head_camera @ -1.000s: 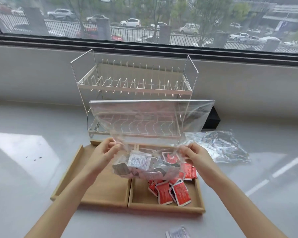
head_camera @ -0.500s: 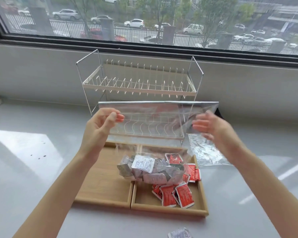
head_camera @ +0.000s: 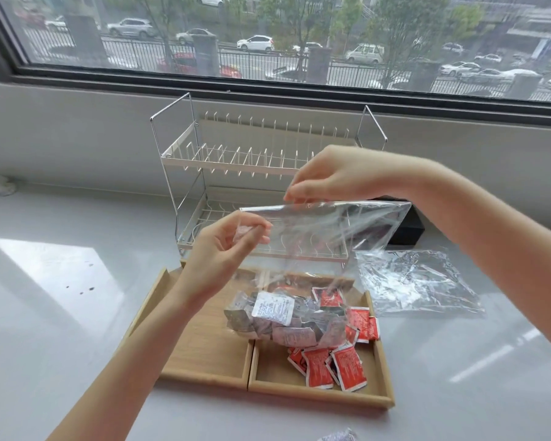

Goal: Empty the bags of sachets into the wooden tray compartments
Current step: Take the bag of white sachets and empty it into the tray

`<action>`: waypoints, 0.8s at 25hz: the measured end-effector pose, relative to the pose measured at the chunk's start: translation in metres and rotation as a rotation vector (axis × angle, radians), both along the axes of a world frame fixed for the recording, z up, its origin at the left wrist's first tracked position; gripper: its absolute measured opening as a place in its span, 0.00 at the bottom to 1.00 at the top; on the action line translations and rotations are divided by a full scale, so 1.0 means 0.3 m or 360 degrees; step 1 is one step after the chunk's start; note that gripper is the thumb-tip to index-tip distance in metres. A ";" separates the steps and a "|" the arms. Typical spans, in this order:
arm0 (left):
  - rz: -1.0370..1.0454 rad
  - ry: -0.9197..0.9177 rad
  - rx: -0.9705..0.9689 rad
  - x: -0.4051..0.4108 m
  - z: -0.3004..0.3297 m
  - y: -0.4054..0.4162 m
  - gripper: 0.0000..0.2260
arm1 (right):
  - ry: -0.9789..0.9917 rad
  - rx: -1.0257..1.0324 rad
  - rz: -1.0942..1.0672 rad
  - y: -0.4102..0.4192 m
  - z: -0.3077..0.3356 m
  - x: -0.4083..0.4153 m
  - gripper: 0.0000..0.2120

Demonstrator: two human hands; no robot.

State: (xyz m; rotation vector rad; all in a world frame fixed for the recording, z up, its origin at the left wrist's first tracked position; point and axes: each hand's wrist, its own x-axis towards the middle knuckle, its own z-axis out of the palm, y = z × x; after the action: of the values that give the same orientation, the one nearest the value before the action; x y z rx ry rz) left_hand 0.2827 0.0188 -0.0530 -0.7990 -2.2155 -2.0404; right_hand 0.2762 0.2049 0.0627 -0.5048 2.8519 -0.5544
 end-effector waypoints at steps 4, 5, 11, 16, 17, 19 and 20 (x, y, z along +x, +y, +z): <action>0.0040 -0.0036 -0.0001 0.007 0.000 0.004 0.07 | -0.0187 -0.0042 0.0177 -0.082 -0.063 -0.036 0.12; 0.0066 -0.0034 0.0003 0.007 -0.002 0.003 0.08 | -0.0229 -0.0085 0.0179 -0.088 -0.073 -0.040 0.12; 0.0218 -0.0130 -0.0059 -0.010 -0.034 -0.001 0.20 | -0.0577 -0.0286 0.0193 -0.078 -0.113 -0.040 0.14; 0.0173 -0.0192 -0.0122 0.006 -0.034 0.013 0.15 | -0.0749 -0.0411 0.0166 -0.066 -0.116 -0.027 0.08; 0.0162 -0.0196 -0.0122 0.010 -0.031 0.015 0.14 | -0.0757 -0.0450 0.0155 -0.064 -0.115 -0.025 0.06; 0.0128 -0.0197 -0.0113 0.014 -0.023 0.012 0.14 | -0.0748 -0.0543 0.0129 -0.064 -0.116 -0.020 0.04; 0.0109 -0.0193 -0.0117 0.014 -0.019 0.010 0.13 | -0.0738 -0.0594 0.0124 -0.064 -0.117 -0.018 0.03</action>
State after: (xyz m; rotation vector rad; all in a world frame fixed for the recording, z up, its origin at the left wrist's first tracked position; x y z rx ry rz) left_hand 0.2870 0.0217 -0.0587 -0.6104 -2.3580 -2.0383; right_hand 0.2708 0.1856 0.0275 -0.4667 2.2882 -1.0439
